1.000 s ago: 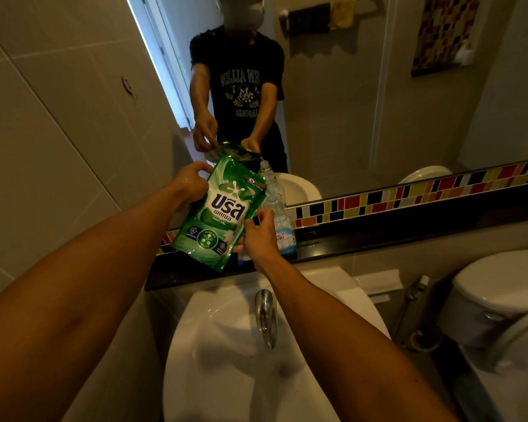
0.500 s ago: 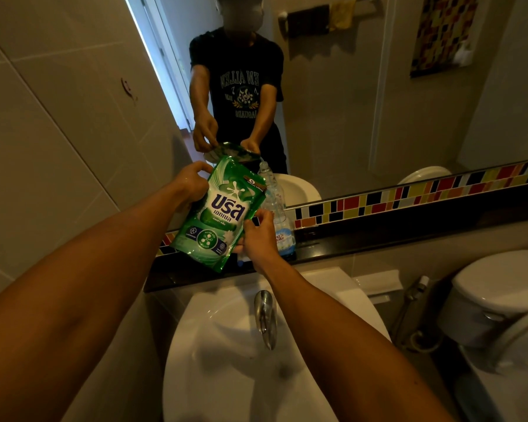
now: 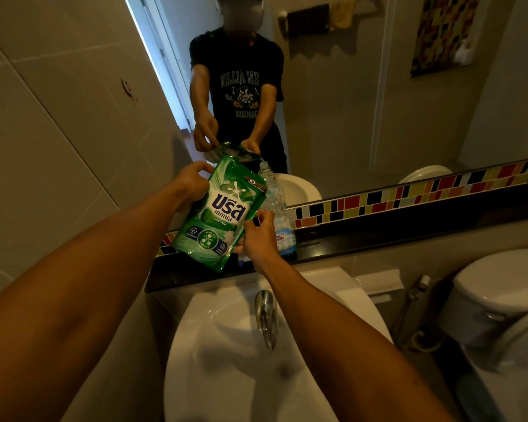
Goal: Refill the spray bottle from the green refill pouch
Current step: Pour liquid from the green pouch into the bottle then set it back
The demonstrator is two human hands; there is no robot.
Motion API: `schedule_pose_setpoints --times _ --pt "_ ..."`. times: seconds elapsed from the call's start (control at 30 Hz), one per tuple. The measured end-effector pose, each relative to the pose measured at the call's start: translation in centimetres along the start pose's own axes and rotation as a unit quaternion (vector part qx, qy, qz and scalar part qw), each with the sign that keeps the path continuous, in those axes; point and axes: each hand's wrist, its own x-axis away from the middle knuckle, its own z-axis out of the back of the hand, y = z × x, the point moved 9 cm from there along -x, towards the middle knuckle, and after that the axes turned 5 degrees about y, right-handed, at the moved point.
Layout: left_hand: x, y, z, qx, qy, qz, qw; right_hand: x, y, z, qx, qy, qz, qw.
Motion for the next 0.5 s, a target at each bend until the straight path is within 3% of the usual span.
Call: schedule_pose_setpoints --times 0.5 --pt "-0.70 -0.82 -0.21 0.011 -0.006 0.008 1.000 -0.70 0.86 0.14 0.014 0.009 -0.006 1.000"
